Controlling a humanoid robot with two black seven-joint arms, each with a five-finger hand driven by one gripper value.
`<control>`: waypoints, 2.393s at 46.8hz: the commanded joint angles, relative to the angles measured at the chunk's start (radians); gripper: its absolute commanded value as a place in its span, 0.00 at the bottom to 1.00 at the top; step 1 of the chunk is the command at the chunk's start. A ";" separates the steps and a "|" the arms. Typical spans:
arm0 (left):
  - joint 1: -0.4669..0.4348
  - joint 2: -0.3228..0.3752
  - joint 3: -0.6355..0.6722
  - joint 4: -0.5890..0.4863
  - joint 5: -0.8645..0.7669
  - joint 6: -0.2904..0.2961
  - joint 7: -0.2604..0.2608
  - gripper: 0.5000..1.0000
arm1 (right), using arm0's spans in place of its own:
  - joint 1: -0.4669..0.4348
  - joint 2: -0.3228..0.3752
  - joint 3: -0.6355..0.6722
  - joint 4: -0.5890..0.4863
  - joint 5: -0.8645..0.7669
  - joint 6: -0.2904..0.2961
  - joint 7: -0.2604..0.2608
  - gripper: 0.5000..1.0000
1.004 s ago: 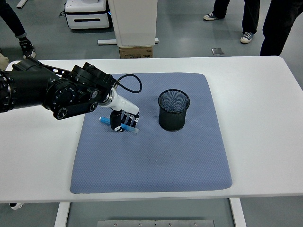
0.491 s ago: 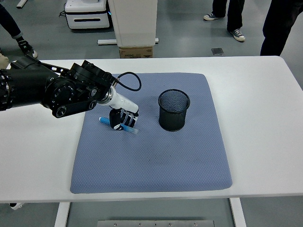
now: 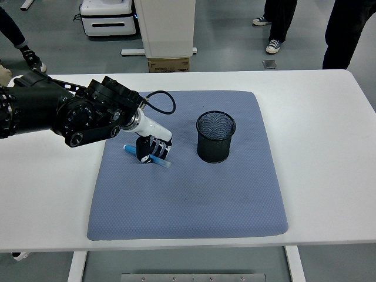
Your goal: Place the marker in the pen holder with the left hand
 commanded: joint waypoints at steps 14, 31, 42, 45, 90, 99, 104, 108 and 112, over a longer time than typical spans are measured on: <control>-0.003 0.004 0.000 0.002 0.000 0.000 -0.001 0.07 | 0.000 0.000 0.000 0.000 0.000 0.000 0.000 1.00; 0.006 0.004 0.000 0.000 -0.002 -0.006 -0.006 0.19 | 0.000 0.000 0.000 0.000 0.000 0.001 0.000 1.00; -0.002 0.006 0.000 0.000 -0.003 -0.022 -0.015 0.28 | 0.000 0.000 0.000 0.000 0.000 0.000 0.000 1.00; -0.003 0.007 0.000 0.000 -0.005 -0.031 -0.015 0.30 | 0.000 0.000 0.000 0.000 0.000 0.000 0.000 1.00; -0.002 0.004 0.003 0.000 0.000 -0.032 -0.017 0.00 | 0.000 0.000 0.000 0.000 0.000 0.000 0.000 1.00; -0.008 0.004 0.003 0.000 -0.002 -0.031 -0.017 0.00 | 0.000 0.000 0.000 0.000 0.000 0.000 0.000 1.00; -0.011 0.007 0.000 0.002 -0.003 -0.031 -0.017 0.00 | 0.000 0.000 0.000 0.000 0.000 0.000 0.000 1.00; -0.014 0.009 -0.001 0.002 -0.003 -0.031 -0.017 0.00 | 0.000 0.000 0.000 0.000 0.000 0.000 0.000 1.00; -0.025 0.012 -0.005 0.002 -0.011 -0.031 -0.018 0.00 | 0.000 0.000 0.000 0.000 0.000 0.000 0.000 1.00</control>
